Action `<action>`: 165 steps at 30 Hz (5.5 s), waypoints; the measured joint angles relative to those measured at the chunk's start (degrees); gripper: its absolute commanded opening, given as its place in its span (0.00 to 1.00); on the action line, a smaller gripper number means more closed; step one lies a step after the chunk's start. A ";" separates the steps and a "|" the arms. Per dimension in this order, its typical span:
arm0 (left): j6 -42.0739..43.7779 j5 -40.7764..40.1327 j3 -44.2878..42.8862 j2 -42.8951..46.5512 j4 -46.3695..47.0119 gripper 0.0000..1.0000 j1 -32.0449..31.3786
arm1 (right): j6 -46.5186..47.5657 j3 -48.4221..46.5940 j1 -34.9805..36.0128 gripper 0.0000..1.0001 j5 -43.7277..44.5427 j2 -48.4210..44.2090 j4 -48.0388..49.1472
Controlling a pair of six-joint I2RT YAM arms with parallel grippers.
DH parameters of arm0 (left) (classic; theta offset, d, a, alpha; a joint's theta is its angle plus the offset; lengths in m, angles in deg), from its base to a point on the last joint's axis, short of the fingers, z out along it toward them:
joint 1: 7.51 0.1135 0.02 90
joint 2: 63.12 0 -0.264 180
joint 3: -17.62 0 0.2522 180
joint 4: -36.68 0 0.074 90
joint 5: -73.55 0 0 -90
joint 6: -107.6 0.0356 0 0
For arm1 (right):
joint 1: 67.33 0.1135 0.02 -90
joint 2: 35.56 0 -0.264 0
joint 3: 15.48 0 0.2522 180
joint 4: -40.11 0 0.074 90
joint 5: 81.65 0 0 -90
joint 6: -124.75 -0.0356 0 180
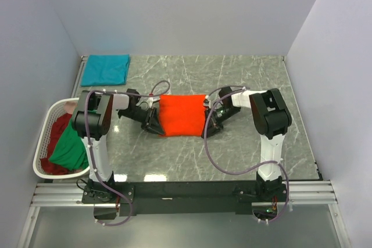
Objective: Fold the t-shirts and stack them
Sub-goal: Fold the tshirt
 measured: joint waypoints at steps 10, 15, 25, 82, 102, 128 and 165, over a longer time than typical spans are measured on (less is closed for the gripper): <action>-19.43 -0.09 -9.42 5.66 19.17 0.33 0.68 | -6.38 -20.57 -0.92 0.23 -1.53 -2.89 4.63; -33.55 -6.12 -17.46 -5.29 35.32 0.31 0.68 | -15.47 -23.63 -1.44 0.23 -0.96 5.53 14.97; -38.95 -11.56 -22.51 -16.24 37.40 0.29 2.58 | -29.14 -24.76 -6.25 0.23 0.68 16.39 23.39; -30.21 -45.83 6.45 38.10 20.94 0.99 15.50 | -8.22 -32.87 40.61 0.47 62.73 4.76 -0.22; -37.57 -43.71 10.84 30.60 24.33 0.94 15.19 | -10.23 -28.57 38.82 0.00 61.05 6.47 4.28; -69.18 -30.99 20.81 17.14 51.15 0.99 1.20 | -11.13 -19.52 30.38 0.00 46.60 -5.49 9.77; -83.95 -34.49 6.40 -0.04 59.06 0.58 -6.71 | -16.13 -16.00 30.40 0.00 45.07 -10.14 11.23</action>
